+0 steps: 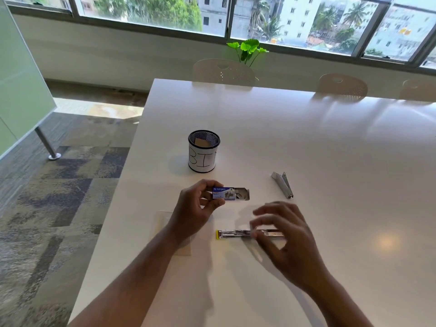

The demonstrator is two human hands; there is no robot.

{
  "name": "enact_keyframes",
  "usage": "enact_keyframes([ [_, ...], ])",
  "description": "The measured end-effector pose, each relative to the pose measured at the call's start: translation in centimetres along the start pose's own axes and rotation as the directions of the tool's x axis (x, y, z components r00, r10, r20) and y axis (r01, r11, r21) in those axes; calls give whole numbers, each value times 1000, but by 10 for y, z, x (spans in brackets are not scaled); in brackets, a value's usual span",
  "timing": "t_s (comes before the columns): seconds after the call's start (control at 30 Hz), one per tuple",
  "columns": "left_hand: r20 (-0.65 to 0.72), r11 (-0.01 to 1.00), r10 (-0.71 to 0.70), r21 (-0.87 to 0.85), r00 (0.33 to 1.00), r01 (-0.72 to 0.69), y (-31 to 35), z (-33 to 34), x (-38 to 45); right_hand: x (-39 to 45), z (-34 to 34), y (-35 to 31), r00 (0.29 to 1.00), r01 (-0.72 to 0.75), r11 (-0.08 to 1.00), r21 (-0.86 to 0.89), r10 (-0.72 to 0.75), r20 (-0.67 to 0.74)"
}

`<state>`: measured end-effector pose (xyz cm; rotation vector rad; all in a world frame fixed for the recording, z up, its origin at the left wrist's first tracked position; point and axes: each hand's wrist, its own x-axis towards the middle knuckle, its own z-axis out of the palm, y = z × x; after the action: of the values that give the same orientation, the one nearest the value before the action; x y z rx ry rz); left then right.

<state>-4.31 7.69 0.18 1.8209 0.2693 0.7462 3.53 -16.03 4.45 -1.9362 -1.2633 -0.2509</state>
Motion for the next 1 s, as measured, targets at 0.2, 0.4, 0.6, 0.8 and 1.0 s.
enact_keyframes([
  [0.2,23,1000,5,17,1000,-5,-1,0,0,-36,8,3,972,117,981,-156,-81,221],
  [0.4,31,1000,3,9,1000,-3,0,1,-1,-18,-2,5,991,-128,991,-25,127,-50],
  [0.6,76,1000,21,-5,997,-20,1,0,-1,23,-7,10,836,-516,804,295,549,-32],
  [0.8,88,999,43,-19,995,-42,3,-1,-2,43,11,3,795,-574,636,516,585,162],
  [1.0,80,998,60,-17,995,-59,4,-2,-1,52,21,9,779,-595,597,538,594,201],
])
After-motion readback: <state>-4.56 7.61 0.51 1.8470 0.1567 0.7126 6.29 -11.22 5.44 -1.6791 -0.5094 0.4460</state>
